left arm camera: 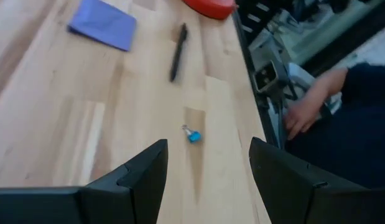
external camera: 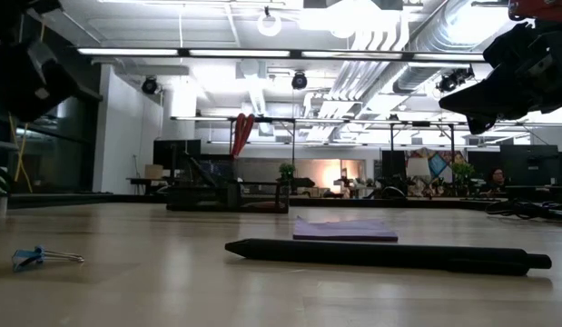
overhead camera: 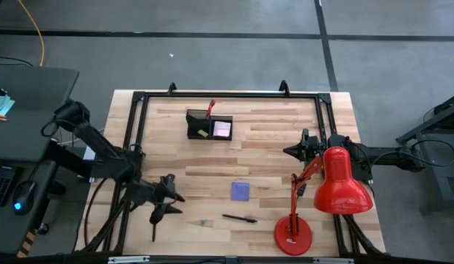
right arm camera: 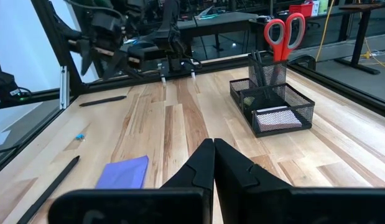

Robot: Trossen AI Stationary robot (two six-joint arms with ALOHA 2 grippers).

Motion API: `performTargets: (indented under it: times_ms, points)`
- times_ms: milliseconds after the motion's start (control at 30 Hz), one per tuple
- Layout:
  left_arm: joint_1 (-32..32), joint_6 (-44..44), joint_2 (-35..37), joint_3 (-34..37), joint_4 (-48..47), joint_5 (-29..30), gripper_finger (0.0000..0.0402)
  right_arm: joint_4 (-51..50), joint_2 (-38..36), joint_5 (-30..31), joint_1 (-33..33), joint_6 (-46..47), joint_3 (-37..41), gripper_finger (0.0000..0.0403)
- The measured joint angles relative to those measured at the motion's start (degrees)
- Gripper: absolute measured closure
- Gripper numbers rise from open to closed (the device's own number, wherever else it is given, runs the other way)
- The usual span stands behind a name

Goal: Pick and place office supplies into organizer
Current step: Put the blue binder clip into the black desk organizer

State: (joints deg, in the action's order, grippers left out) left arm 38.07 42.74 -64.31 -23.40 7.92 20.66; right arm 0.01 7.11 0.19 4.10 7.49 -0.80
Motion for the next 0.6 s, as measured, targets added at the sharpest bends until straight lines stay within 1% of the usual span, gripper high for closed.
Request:
performTargets:
  times_ms: [133, 400, 500, 600]
  points:
    - [1.4, 0.0, -4.5, 0.0, 3.9, 2.0, 0.0191, 0.0, 0.0, 0.0, 0.0, 0.0, 0.0, 0.0400]
    - [1.3, 7.8, -13.8, 0.0, 10.4, 2.9, 0.0191, 0.0, 0.0, 0.0, 0.0, 0.0, 0.0, 0.0401]
    - [1.3, 11.5, -17.1, 0.0, 13.8, 0.7, 0.0191, 0.0, 0.0, 0.0, 0.0, 0.0, 0.0, 0.0402]
    - [1.3, 11.7, -19.3, 0.0, 16.8, -3.5, 0.0191, 0.0, 0.0, 0.0, 0.0, 0.0, 0.0, 0.0402]
